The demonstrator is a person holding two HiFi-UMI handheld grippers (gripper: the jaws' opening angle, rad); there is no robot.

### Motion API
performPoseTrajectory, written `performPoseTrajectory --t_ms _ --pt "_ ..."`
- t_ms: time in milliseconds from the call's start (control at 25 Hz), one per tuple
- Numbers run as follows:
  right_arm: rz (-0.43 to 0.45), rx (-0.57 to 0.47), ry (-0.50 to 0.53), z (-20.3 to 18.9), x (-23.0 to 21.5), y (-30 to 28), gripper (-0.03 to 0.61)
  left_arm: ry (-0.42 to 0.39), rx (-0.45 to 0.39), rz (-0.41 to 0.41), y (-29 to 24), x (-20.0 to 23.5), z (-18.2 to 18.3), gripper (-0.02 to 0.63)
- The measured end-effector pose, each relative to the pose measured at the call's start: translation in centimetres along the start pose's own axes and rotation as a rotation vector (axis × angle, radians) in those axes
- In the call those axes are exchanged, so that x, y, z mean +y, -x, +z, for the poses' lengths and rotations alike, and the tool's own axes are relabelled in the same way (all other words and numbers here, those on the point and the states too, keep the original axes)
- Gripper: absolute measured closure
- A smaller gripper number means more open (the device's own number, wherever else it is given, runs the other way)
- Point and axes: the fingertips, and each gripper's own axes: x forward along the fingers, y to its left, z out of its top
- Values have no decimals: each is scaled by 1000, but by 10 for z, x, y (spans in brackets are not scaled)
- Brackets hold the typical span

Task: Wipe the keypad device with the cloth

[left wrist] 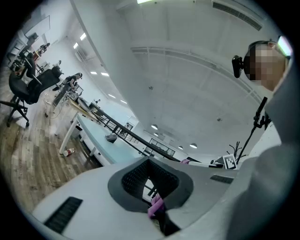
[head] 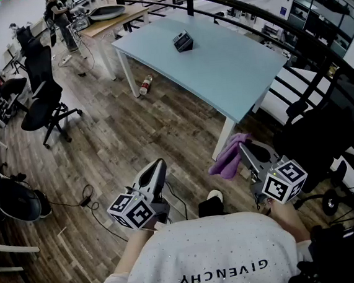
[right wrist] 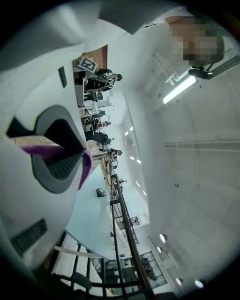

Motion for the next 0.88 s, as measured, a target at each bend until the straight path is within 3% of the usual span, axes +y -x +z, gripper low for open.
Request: performPoseTrajectory --t_ms 200,560,880 --pt "-2 -26 -46 4 2 -3 554 0 -2 15 7 7 3 614" --pt "-30 -2 -6 6 -7 -20 554 9 -17 43 5 23 10 614" --pt "20 -20 9 25 -30 -68 552 10 -48 92 -21 55 30 614"
